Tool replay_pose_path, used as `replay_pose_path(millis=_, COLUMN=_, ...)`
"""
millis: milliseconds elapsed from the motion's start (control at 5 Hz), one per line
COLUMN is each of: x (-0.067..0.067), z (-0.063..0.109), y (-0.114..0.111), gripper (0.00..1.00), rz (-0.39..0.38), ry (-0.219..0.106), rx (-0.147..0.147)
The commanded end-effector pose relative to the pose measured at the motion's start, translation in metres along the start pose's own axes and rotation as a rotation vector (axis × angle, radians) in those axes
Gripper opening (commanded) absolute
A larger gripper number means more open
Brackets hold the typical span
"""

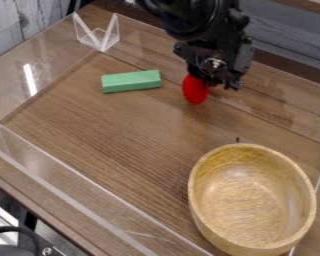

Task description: Move the red object to the right side of the table

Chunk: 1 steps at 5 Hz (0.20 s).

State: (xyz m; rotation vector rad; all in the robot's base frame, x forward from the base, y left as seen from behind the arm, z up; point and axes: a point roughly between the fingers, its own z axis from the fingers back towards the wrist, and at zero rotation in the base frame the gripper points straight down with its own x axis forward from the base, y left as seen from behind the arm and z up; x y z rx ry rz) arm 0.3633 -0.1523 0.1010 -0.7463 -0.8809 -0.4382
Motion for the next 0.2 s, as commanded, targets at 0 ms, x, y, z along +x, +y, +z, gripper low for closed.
replay_pose_path(millis=0, x=0.0181, z=0.0048, y=-0.0033, gripper=0.0, rz=-0.037, ry=-0.027, rx=-0.026)
